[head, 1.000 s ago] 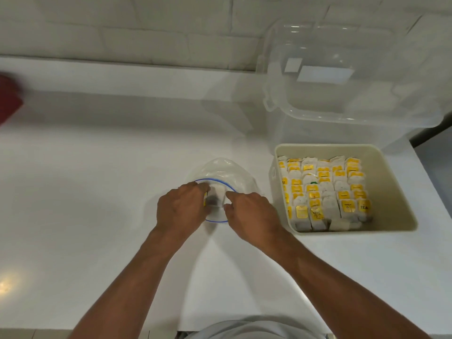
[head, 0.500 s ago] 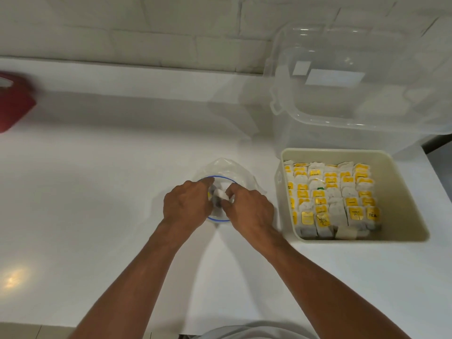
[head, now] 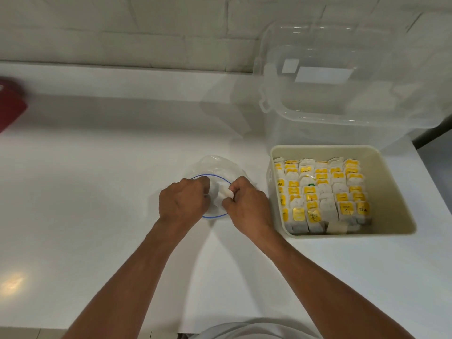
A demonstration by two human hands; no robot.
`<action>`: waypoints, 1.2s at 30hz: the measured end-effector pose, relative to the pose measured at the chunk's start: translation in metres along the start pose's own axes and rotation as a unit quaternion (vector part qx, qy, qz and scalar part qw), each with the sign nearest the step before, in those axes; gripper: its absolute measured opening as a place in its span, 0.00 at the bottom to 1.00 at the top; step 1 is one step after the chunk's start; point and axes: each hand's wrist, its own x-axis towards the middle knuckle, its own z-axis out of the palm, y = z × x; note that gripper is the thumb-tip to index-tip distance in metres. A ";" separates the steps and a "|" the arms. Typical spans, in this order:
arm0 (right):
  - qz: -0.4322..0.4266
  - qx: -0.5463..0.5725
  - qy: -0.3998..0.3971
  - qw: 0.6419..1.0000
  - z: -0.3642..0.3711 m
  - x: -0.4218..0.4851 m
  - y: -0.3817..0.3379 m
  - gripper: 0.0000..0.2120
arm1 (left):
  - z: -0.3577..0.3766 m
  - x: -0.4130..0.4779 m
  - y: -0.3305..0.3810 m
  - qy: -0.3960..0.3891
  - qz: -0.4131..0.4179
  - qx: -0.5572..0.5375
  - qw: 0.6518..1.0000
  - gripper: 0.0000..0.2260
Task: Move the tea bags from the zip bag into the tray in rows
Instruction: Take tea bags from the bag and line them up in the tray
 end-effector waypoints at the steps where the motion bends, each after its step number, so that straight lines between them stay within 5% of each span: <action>1: -0.007 0.008 0.000 1.000 -0.003 -0.002 0.000 0.07 | -0.003 -0.002 0.001 -0.002 -0.001 -0.025 1.000 0.05; 9: -0.112 -0.008 0.066 0.992 -0.026 -0.008 -0.006 0.07 | -0.032 -0.002 0.004 -0.119 0.005 -0.175 0.977 0.07; 17: -0.046 0.115 0.014 0.992 -0.044 -0.001 -0.006 0.05 | -0.045 0.004 -0.001 -0.144 -0.019 -0.423 0.894 0.09; 22: -0.010 0.183 -0.016 0.983 -0.049 -0.004 -0.002 0.05 | -0.050 0.004 0.000 -0.154 -0.021 -0.409 0.899 0.16; 29: -0.065 0.063 -0.038 0.995 -0.057 -0.003 0.000 0.16 | -0.052 0.005 0.005 -0.087 -0.008 -0.326 0.941 0.14; 33: -0.059 0.078 -0.017 0.995 -0.058 0.000 -0.001 0.11 | -0.055 0.003 0.008 -0.107 0.020 -0.301 0.947 0.05; 36: -0.095 0.067 -0.021 0.993 -0.061 0.001 -0.001 0.08 | -0.058 -0.001 0.009 -0.109 0.052 -0.302 0.946 0.12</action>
